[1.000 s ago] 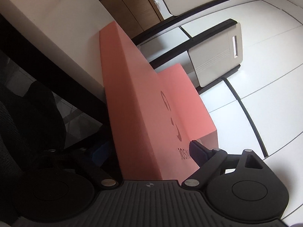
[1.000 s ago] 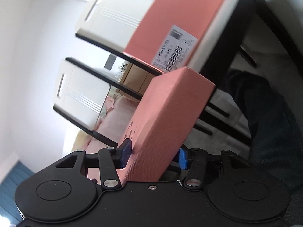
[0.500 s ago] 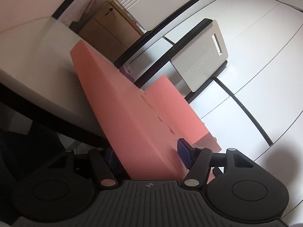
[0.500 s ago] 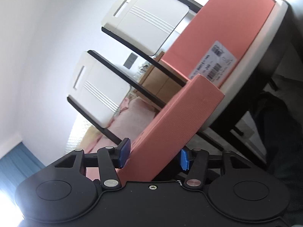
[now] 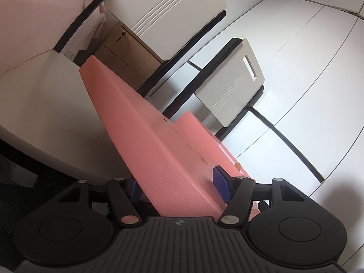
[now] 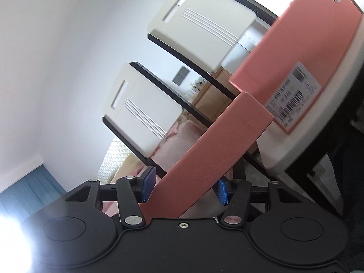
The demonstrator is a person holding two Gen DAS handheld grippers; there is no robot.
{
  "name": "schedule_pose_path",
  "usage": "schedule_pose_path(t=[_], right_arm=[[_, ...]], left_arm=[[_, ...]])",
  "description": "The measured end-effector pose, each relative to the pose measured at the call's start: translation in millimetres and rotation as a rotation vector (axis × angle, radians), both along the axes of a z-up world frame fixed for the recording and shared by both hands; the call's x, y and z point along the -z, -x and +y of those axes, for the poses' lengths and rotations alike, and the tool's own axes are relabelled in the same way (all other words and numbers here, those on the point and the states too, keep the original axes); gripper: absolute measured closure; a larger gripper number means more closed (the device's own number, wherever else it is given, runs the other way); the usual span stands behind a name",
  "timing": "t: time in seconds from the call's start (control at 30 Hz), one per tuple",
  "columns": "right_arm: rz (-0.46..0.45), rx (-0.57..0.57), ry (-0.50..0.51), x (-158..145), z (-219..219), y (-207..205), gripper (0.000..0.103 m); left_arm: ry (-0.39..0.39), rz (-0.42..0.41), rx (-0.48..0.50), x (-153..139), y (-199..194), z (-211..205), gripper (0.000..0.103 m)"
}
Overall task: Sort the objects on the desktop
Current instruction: 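Grasp the pink lid's side with the left gripper while the right gripper holds it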
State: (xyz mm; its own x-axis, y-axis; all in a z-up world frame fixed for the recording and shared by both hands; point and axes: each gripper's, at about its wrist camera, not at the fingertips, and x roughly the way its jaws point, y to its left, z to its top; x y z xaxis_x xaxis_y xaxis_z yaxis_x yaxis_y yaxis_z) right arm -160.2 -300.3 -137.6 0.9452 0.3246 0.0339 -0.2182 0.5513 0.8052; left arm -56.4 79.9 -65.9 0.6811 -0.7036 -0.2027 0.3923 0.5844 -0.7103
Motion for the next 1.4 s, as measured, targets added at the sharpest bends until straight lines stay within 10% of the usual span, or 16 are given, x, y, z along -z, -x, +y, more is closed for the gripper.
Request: schedule_pose_path(t=[0.53,0.97,1.4], right_arm=[[-0.196,0.152,0.063,-52.7,-73.3,3.9,0.048],[-0.182,0.368,0.099,-34.4,-174.4,23.2,0.048],[-0.066,0.387,0.095,-18.8,-185.3,-0.1,0.038]], left_arm=[[0.085,-0.139,0.133,-43.2,-47.6,-85.1,0.035],[0.103,-0.108,0.318,-19.4,-94.9,-225.3,0.035],[0.044,-0.074,0.264,-1.1,-123.0,-261.3,0.034]])
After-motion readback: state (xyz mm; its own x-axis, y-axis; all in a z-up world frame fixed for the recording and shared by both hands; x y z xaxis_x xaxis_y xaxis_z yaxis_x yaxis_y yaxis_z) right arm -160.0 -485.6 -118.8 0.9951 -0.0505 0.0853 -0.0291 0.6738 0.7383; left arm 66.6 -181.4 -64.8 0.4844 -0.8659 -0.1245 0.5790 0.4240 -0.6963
